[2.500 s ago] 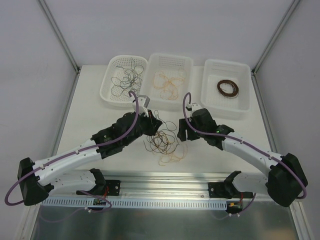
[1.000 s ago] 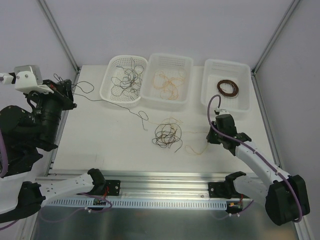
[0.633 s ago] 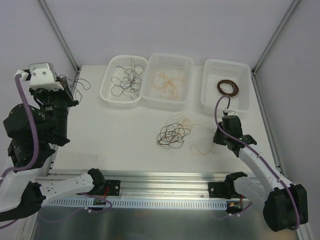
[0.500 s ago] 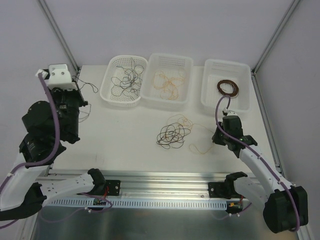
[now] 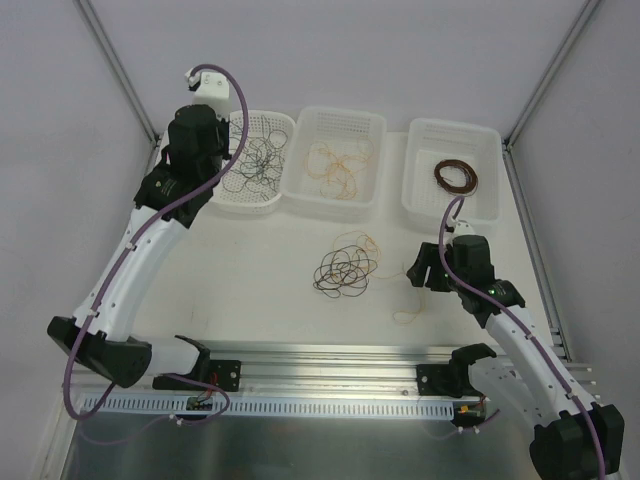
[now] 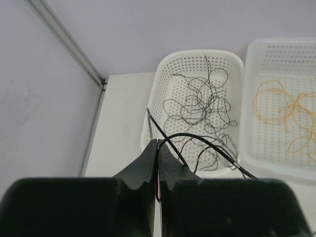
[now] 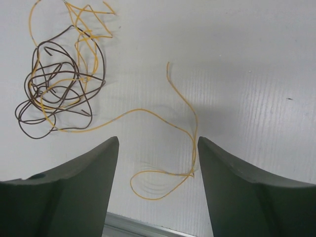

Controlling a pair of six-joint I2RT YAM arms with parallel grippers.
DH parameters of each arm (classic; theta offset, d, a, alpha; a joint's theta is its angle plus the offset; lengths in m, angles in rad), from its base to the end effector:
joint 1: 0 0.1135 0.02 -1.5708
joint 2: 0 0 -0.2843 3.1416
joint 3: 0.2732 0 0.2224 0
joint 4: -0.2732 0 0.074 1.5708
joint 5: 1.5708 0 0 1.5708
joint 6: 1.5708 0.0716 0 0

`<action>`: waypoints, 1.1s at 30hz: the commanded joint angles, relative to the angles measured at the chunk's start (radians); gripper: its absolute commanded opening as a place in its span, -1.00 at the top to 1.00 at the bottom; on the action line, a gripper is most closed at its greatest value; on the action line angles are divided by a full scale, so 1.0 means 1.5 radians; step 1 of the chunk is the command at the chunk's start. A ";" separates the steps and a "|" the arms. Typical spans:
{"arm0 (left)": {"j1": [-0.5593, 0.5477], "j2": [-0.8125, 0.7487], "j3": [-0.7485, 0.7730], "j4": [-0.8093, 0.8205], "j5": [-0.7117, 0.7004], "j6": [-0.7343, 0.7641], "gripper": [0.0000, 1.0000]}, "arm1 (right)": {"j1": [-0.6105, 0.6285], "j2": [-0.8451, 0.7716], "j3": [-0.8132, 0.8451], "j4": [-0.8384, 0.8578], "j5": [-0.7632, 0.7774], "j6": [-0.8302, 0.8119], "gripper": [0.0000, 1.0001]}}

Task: Untangle the cables

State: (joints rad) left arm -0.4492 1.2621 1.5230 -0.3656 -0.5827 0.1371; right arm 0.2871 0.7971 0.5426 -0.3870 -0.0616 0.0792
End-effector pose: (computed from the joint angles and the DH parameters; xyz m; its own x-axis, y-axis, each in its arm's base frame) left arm 0.2496 -0.0766 0.4836 -0.1111 0.1802 -0.9773 -0.1163 0.9743 0.1929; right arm 0.1524 0.0496 0.2340 -0.5982 -0.0943 -0.7958 -0.2835 0.9537 0.1001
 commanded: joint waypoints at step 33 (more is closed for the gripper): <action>0.251 0.586 0.317 -0.027 0.367 -0.255 0.47 | 0.014 -0.120 0.067 -0.121 -0.083 -0.050 -0.72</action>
State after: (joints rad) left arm -0.0944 2.1822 1.9930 -0.3744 -0.0921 -0.1791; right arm 0.2993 0.6159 0.5968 -0.5598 -0.1673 0.0166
